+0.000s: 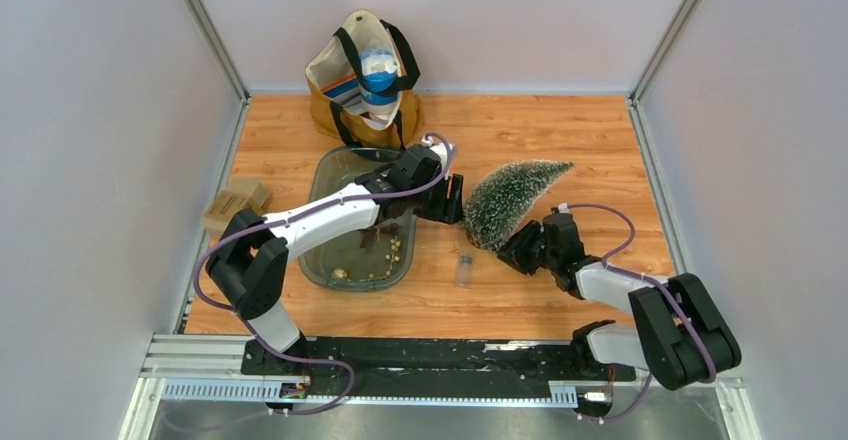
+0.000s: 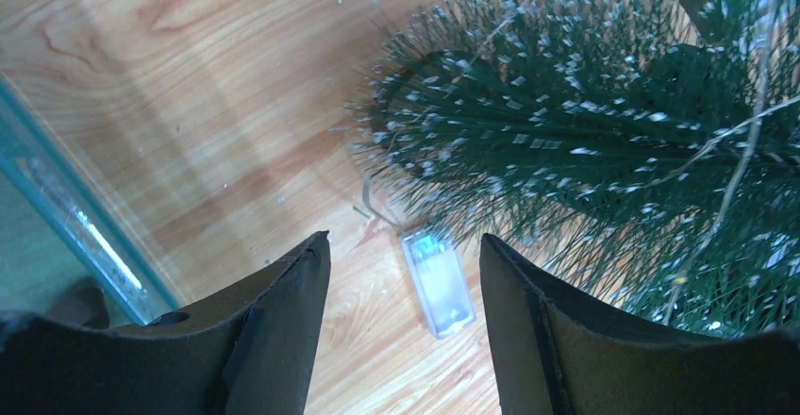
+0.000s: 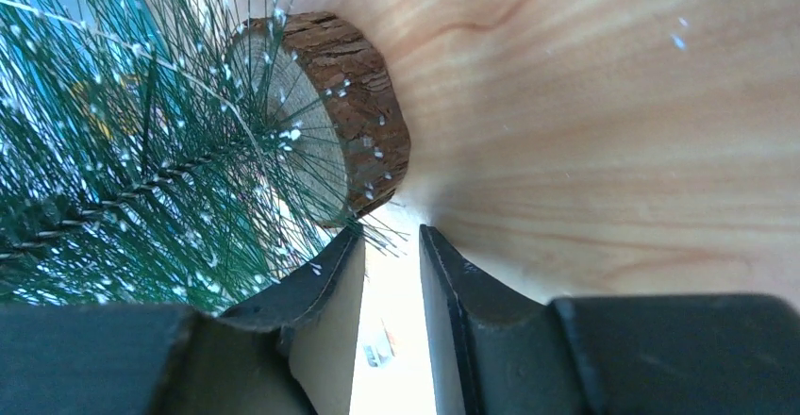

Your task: Decorate the small christmas tree

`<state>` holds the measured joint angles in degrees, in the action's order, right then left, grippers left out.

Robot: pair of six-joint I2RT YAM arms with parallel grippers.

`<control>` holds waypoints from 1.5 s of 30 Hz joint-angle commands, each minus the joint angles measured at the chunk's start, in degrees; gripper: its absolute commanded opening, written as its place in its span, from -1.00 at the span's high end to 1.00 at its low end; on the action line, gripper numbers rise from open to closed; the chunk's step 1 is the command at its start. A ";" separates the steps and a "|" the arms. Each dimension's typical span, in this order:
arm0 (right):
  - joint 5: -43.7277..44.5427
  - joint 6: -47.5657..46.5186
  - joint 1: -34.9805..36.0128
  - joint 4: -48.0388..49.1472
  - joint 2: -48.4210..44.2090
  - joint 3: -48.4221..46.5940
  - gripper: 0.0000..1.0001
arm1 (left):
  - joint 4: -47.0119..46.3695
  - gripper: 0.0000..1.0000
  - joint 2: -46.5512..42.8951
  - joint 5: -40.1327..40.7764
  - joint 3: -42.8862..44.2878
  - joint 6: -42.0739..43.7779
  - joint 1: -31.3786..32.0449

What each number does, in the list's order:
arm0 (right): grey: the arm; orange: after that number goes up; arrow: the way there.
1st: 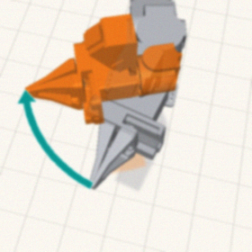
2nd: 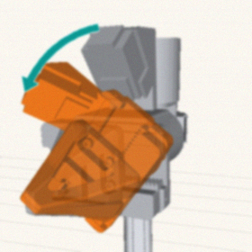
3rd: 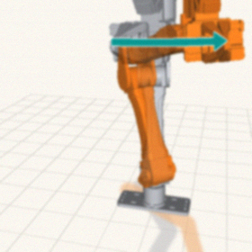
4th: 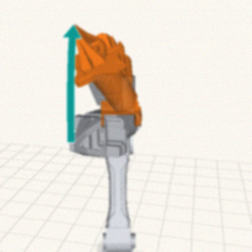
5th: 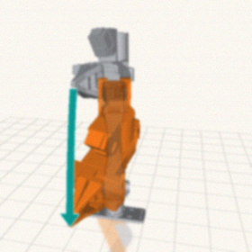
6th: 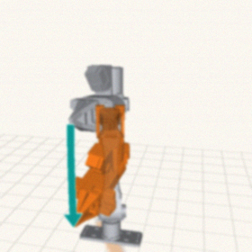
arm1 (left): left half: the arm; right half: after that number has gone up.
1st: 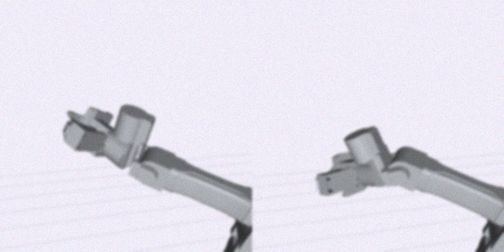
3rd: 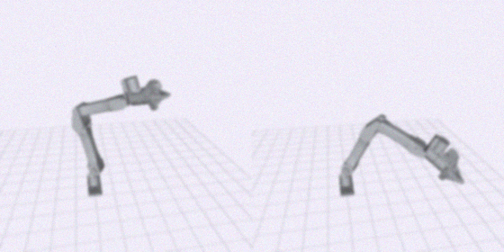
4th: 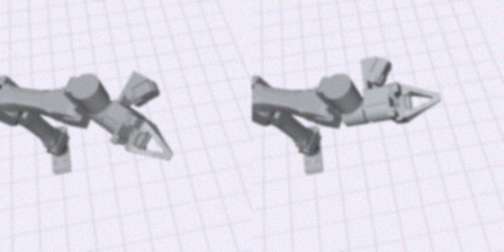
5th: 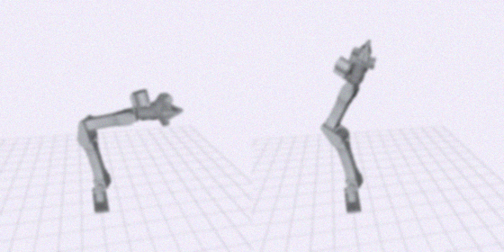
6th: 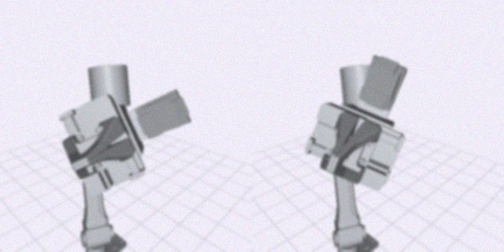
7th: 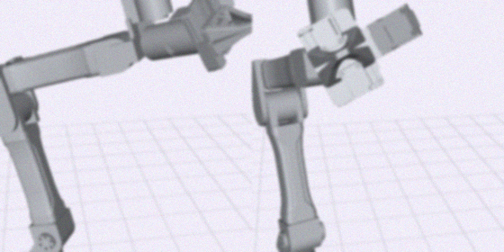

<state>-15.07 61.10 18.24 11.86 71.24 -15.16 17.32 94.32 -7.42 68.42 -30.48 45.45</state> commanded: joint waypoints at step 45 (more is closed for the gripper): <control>13.22 -10.83 -5.06 -34.34 -26.83 -8.93 -0.60 | 6.66 -0.67 -19.61 11.99 -5.49 2.09 -2.91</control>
<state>-4.75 50.94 13.34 -12.88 52.64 -24.71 21.87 79.11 1.15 63.31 -29.87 43.05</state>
